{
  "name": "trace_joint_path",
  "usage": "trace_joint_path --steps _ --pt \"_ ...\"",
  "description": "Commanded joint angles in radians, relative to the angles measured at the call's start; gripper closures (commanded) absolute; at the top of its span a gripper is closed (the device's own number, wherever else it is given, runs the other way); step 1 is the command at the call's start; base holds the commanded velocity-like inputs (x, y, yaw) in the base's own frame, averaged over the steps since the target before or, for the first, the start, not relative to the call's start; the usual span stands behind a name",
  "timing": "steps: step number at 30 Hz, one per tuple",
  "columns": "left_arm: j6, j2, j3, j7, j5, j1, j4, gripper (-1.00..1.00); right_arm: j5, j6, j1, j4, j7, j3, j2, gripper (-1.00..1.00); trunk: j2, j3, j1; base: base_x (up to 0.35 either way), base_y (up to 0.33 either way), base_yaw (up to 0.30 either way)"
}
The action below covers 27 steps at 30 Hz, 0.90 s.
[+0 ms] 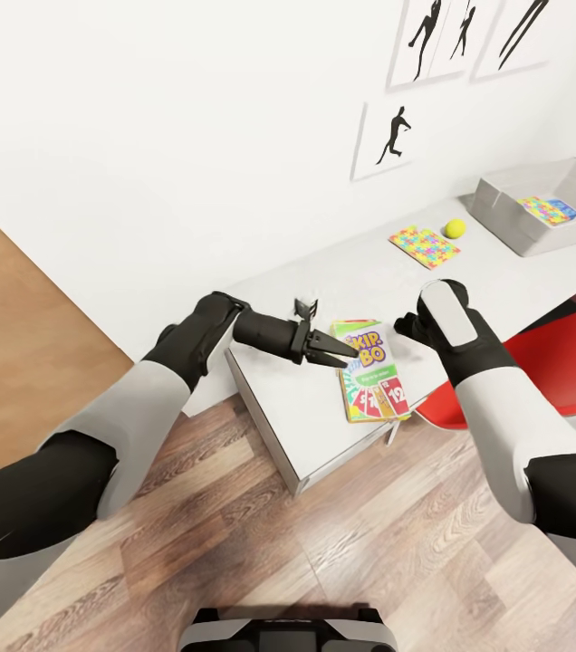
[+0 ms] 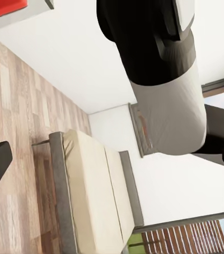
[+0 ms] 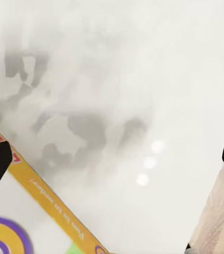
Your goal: Put all the toys in the child's room - the three board games (two on the bed and one on the table), the two jigsaw puzzles on the table, and the tennis ball on the table - inside the toy box on the table in the child's room.
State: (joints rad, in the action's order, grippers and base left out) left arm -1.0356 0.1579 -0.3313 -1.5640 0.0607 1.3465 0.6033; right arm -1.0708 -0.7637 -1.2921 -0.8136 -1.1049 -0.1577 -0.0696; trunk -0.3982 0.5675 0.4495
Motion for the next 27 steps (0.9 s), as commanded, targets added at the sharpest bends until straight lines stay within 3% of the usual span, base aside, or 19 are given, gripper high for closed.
trace_joint_path --steps 1,13,19,27 --pt "-0.011 -0.001 -0.005 -0.002 0.006 -0.002 0.0 -1.0 -0.003 -0.006 -0.001 -0.001 -0.008 -0.005 0.0 -1.0 -0.002 0.001 0.001 0.0 0.0 0.0" --pt "-0.009 -0.025 -0.006 -0.007 0.005 -0.013 0.009 -1.0 0.015 -0.006 -0.02 0.0 -0.007 -0.009 0.037 -1.0 -0.002 0.002 0.001 0.011 0.0 0.0" --pt "-0.009 -0.042 -0.006 -0.007 0.005 -0.013 0.014 -1.0 0.015 -0.006 -0.021 0.001 -0.007 -0.014 0.04 -1.0 -0.002 0.003 0.001 0.036 0.0 0.003" --pt "-0.009 -0.045 -0.006 -0.007 0.005 -0.013 0.016 -1.0 0.015 -0.006 -0.021 0.001 -0.007 -0.016 0.041 -1.0 -0.002 0.007 0.001 0.004 0.0 0.121"
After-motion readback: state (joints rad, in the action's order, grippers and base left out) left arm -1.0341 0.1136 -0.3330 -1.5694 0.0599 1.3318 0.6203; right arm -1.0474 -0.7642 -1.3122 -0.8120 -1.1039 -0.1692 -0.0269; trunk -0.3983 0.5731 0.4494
